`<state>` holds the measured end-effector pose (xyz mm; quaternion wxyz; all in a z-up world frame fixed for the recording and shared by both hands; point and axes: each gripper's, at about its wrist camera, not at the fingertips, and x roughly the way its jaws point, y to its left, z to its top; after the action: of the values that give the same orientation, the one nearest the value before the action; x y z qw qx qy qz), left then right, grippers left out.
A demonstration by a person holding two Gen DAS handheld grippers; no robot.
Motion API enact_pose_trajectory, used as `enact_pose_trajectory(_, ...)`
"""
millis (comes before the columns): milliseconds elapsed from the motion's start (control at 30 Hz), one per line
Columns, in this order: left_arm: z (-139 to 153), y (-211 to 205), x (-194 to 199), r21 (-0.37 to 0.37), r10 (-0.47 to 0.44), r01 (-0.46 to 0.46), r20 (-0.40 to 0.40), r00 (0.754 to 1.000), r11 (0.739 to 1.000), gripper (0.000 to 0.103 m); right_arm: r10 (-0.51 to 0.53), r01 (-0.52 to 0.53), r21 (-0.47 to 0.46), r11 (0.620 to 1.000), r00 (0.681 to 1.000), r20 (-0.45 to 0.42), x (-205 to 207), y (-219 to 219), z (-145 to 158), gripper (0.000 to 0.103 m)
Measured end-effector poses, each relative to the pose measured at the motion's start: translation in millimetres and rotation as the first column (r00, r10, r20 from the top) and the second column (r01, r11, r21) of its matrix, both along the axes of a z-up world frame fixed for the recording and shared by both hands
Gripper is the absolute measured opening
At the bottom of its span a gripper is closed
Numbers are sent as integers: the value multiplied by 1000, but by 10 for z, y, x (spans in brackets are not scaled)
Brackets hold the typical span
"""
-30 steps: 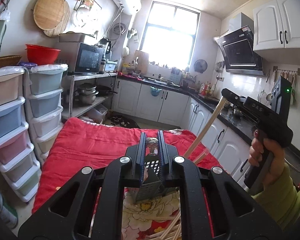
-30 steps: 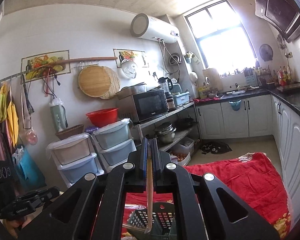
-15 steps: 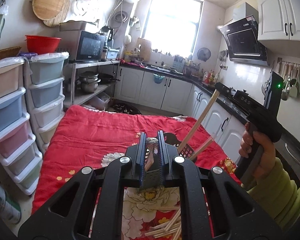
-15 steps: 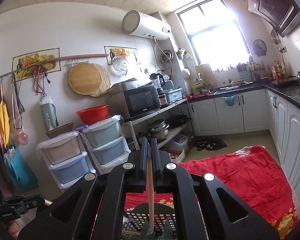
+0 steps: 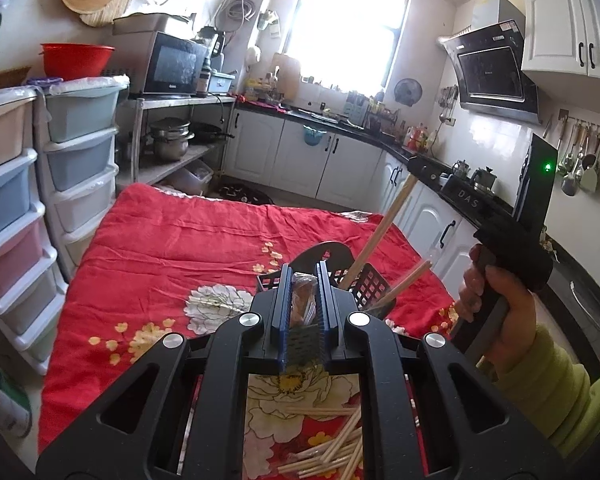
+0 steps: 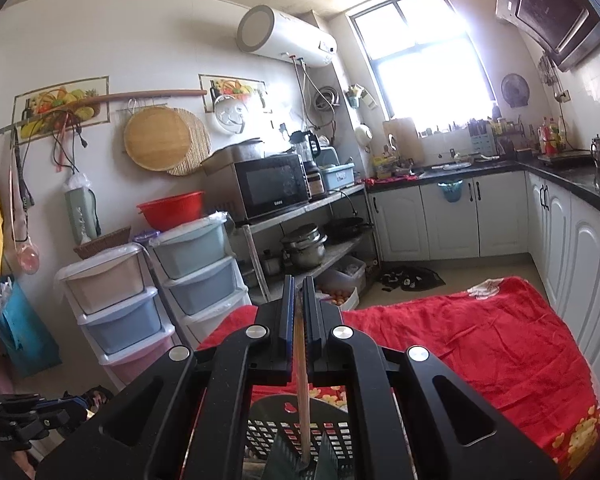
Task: Organize utensils
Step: 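Raise the held chopsticks and carry both tools over the green caddy, then open the right tool over the caddy while the left tool releases its chopstick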
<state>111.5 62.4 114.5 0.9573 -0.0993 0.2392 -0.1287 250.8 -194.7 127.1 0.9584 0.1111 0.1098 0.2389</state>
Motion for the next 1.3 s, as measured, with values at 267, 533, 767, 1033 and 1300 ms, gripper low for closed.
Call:
enact_pose_trajectory(267, -43, -93, 145, -14, -22, 22, -9, 1000, 1000, 21, 23, -22, 9, 1000, 998, -50, 48, 9, -130, 19)
enact_pose_trajectory(533, -37, -57, 129, -19, 2, -2, 8, 1000, 1000, 45, 36, -37, -13, 999, 998, -57, -61, -37, -169, 42)
enact_pose_trajectory(767, 4, -21, 66, -24, 33, -32, 38, 999, 999, 74, 34, -36, -27, 999, 996, -83, -157, -113, -190, 52)
enact_pose_trajectory(1033, -11, 63, 12, -66, 69, -66, 39, 997, 996, 92, 33, -40, -88, 995, 997, -75, -318, -115, -213, 60)
enact_pose_trajectory(1300, -77, 105, -79, -72, 100, -97, 36, 994, 993, 92, 49, -58, -112, 992, 995, -86, -463, -100, -266, 65)
